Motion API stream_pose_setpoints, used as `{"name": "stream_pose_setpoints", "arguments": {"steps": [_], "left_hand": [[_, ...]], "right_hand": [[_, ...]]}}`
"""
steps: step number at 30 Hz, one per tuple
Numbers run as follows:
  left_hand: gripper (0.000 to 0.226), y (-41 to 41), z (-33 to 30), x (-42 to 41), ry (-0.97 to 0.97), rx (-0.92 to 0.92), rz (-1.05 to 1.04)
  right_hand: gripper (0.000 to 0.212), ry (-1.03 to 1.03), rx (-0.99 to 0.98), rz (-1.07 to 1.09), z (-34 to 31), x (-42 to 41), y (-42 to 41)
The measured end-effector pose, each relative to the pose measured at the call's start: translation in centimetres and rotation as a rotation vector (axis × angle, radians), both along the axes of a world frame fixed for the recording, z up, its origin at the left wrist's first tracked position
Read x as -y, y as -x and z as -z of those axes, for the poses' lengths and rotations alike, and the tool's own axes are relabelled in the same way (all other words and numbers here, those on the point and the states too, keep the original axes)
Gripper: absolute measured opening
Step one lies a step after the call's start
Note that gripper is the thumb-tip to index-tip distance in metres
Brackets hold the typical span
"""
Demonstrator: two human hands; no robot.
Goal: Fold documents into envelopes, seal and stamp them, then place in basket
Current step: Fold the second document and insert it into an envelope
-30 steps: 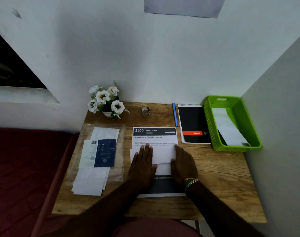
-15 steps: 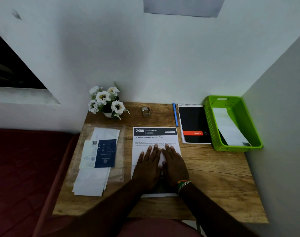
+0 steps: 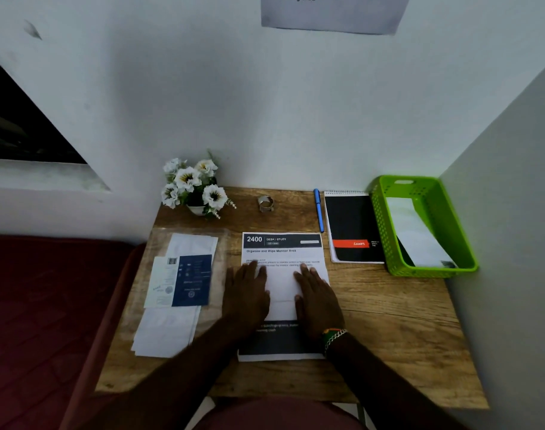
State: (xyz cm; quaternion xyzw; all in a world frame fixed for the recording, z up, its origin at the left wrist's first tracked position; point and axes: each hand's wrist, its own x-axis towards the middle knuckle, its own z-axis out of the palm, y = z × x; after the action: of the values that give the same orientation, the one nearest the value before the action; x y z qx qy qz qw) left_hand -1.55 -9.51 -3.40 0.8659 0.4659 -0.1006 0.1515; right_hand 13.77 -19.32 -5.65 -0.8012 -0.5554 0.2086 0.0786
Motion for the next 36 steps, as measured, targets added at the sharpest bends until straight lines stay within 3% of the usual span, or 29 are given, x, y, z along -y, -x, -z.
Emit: {"name": "stream_pose_setpoints", "arguments": {"steps": [11,13,18,22,31,36], "left_hand": [[0.071,-0.9,0.1,-0.6,0.025,0.168,0.057],[0.068,-0.7,0.1,-0.6,0.014,0.208,0.067],[0.052,-0.6,-0.1,-0.2,0.026,0.242,0.04],[0.018,-0.8,-0.7,-0.5,-0.007,0.297,-0.043],[0.015,2.6,-0.9,-2.6,0.062,0.415,-0.106],[0.014,5.9,-0.7,-3.7,0.098,0.451,-0.227]], "right_hand": [[0.063,0.009,-0.011,0.025,-1.1,-1.0,-0.4],[0.057,-0.057,0.008,0.045,-1.3,-1.4,-0.7],[0.018,-0.132,0.082,0.068,-2.5,-2.8,-1.5],[0.011,-0.176,0.018,0.065,-3.1,-3.1,-1.7],[0.006,-0.222,-0.061,0.042,-3.4,-2.5,-3.3],[0.004,-0.209,-0.125,0.183,-2.7,-1.6,-5.9]]}}
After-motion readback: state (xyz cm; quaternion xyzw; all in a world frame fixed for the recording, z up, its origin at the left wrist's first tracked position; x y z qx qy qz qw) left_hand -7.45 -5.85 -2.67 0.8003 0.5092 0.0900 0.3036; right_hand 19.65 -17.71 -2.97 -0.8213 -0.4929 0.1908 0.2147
